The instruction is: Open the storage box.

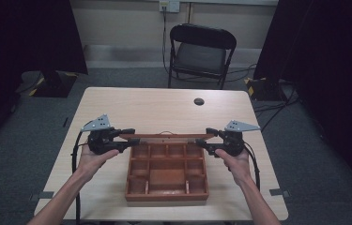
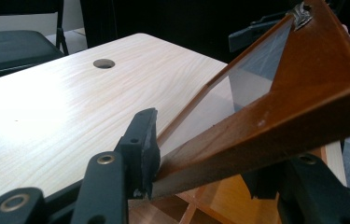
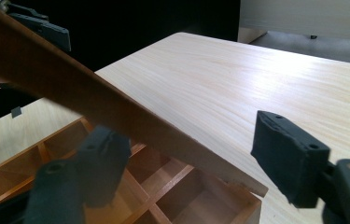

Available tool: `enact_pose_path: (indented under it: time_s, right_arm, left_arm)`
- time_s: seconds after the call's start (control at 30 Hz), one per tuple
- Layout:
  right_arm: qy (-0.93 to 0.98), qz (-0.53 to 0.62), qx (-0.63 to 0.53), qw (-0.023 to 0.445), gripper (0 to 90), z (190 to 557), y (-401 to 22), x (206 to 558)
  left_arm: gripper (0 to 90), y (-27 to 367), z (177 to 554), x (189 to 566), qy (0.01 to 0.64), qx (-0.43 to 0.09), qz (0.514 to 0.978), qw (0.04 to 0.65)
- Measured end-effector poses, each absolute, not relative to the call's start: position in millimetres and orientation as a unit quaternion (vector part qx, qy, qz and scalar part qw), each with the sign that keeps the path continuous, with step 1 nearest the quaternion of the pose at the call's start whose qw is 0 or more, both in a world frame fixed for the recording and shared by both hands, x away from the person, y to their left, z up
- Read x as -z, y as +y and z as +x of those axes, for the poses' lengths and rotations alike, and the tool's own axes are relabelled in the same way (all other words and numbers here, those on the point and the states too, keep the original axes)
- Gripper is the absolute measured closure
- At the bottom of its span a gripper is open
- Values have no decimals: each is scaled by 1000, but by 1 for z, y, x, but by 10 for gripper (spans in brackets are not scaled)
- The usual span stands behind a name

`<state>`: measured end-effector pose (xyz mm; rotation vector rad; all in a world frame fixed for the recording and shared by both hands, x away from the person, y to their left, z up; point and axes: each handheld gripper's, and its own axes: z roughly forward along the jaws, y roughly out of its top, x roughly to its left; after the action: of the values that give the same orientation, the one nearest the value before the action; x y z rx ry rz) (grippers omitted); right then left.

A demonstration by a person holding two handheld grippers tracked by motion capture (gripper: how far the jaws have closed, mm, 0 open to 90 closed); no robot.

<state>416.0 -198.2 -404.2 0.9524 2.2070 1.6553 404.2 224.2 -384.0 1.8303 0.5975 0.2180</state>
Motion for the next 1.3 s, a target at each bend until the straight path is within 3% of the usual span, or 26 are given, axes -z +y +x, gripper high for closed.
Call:
enact_pose_path:
  time_s: [0.3,0.4,0.7,0.8,1.3]
  right_arm:
    - [756,318,-563,107,370,426,-191,400]
    - [754,317,-566,105,446,430,-188,402]
    - [744,328,-573,99,457,440,-189,408]
    - [744,332,-572,95,435,444,-189,412]
    - [753,349,-551,91,376,462,-183,434]
  left_arm:
    - [529,226,415,387,273,-95,770,568]
    - [538,228,421,392,288,-96,767,566]
    - [539,235,431,409,315,-91,769,549]
    - [595,237,434,413,317,-89,765,553]
    - [608,233,447,429,338,-85,773,531]
